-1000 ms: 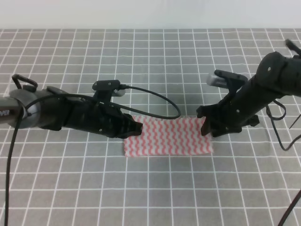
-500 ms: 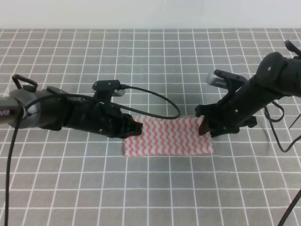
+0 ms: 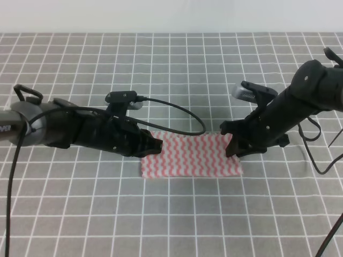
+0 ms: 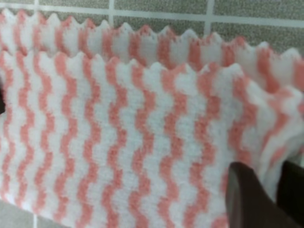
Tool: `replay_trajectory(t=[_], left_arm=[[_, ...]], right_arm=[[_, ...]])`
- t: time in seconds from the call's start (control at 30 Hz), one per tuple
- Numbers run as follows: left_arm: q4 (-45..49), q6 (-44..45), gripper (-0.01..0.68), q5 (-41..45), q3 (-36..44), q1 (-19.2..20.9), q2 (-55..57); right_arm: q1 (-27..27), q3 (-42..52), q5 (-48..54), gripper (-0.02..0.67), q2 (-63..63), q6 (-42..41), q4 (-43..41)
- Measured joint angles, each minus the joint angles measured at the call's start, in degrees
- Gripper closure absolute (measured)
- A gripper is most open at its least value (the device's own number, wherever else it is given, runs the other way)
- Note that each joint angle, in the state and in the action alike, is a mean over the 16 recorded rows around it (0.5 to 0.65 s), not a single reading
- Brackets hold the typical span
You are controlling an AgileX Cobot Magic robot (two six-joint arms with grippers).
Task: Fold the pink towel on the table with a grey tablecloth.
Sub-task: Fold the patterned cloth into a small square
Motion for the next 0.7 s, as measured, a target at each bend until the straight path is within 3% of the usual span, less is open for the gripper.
replay_trajectory(t=[0.3,0.7], left_arm=[[0.07,0.02,0.677,-0.09,0.09,0.00,0.01],[0.17,0.05,0.676,0.35,0.15,0.00,0.04]], right_arm=[[0.00,0.00,-0.62,0.648,-0.19,0.20,-0.53],[0.02,-0.01,-1.78,0.663,-1.51,-2.68,5.90]])
